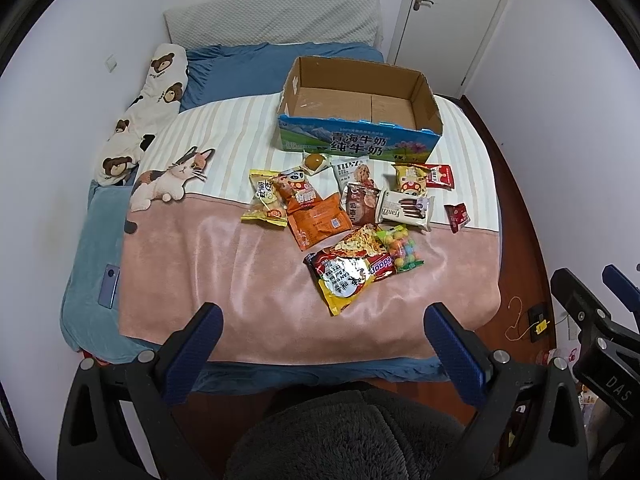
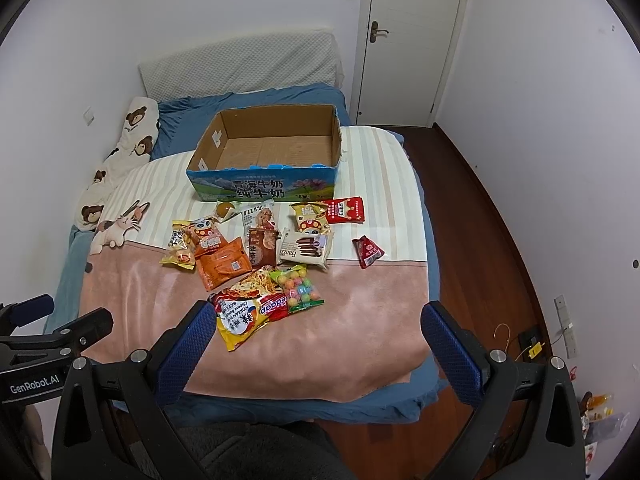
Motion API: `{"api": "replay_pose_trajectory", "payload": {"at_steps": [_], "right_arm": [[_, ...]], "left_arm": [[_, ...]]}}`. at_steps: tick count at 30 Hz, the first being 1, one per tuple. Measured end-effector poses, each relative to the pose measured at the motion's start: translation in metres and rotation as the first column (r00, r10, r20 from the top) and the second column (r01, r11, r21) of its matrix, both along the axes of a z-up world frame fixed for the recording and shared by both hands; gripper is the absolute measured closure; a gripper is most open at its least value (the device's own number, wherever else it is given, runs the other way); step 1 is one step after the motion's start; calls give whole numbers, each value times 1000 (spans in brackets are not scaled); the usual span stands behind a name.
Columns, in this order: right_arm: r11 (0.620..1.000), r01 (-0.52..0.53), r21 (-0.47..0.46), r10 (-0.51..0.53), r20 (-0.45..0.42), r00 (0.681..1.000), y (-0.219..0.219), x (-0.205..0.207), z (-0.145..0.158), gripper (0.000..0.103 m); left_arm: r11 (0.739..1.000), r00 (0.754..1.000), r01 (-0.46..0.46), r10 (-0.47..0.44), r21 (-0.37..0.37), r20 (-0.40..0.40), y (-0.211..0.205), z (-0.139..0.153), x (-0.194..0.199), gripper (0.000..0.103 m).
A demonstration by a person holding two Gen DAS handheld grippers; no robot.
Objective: Organize snacks
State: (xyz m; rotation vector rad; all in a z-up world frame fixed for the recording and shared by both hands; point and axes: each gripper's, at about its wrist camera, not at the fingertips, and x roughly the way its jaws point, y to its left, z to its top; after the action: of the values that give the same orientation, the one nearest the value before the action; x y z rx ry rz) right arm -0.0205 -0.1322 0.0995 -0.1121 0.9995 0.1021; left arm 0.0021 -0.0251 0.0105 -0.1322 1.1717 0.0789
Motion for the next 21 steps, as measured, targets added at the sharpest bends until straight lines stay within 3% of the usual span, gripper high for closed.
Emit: {"api": "replay_pose_trajectory", "payload": {"at_steps": [21], "right_arm": [[1000,4,16,-5,8,1000,-2,-1,11,0]], "left_arm": [[1000,1000,-1,2,-16,21,10,5,1,0]]}}
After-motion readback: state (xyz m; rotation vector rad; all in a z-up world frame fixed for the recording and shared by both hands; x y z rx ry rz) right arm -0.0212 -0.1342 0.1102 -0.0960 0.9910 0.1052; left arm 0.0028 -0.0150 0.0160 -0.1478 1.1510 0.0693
